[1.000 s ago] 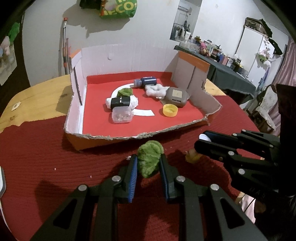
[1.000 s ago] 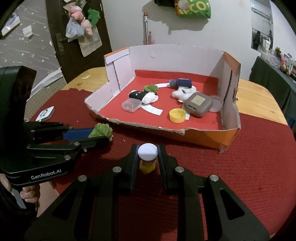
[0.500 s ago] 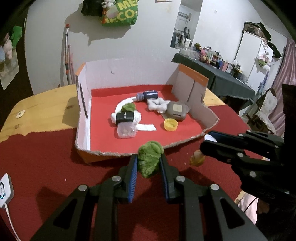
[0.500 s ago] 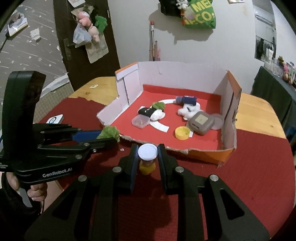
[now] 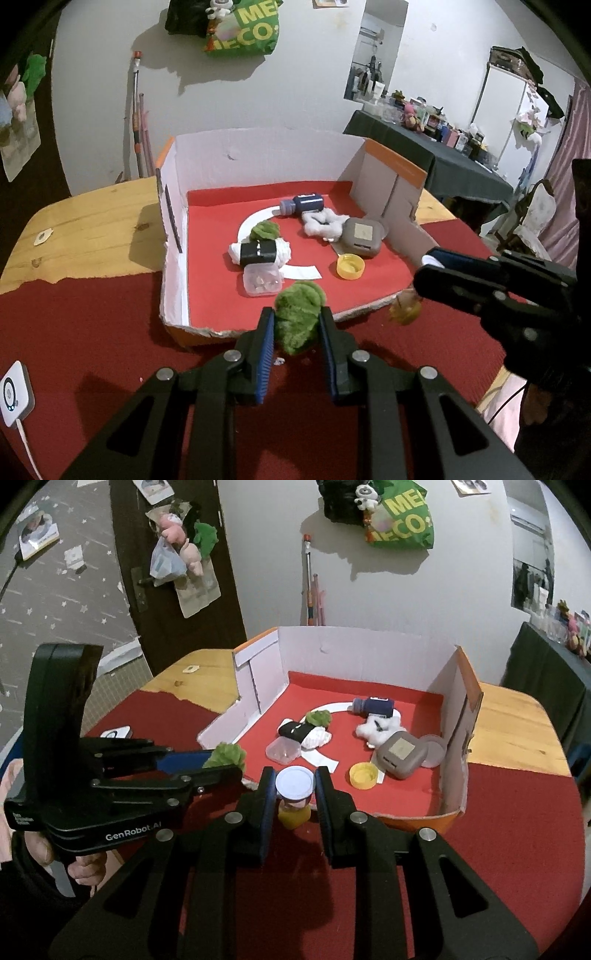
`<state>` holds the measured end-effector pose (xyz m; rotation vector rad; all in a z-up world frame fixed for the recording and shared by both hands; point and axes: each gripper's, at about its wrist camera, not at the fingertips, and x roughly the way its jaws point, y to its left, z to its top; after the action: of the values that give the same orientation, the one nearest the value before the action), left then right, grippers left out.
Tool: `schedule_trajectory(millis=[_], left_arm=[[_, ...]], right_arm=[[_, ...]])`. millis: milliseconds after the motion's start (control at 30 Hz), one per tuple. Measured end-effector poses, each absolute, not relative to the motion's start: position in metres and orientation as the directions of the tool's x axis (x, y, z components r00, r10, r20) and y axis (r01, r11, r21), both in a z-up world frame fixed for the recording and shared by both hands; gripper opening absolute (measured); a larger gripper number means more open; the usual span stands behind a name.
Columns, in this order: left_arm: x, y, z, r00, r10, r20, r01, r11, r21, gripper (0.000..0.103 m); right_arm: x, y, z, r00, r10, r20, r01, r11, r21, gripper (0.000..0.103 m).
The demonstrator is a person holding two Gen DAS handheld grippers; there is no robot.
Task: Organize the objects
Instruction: 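Carry the green ball and small doll over the box with both grippers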
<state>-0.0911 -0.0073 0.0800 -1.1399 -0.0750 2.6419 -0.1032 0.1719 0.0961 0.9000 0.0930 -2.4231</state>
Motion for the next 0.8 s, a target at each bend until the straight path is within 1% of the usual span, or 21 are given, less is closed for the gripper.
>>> schedule_trajectory(millis=[433,800], left_arm=[[-0.112,-0.01,0.077,-0.637,0.259,-0.726,-0.216,-0.964,-0.154,0.024],[-0.133,-0.009,0.058,-0.58,0.265,-0.77,-0.225,-0.961,-0.161,0.024]], right_arm=[[-0.133,0.17,0.091,-0.627,-0.457,-0.631,0.494,-0.859,0.131,0.02],[-0.158,0.163,0.071,-0.591,-0.445,-0.673,0.491,-0.86,0.138,0.02]])
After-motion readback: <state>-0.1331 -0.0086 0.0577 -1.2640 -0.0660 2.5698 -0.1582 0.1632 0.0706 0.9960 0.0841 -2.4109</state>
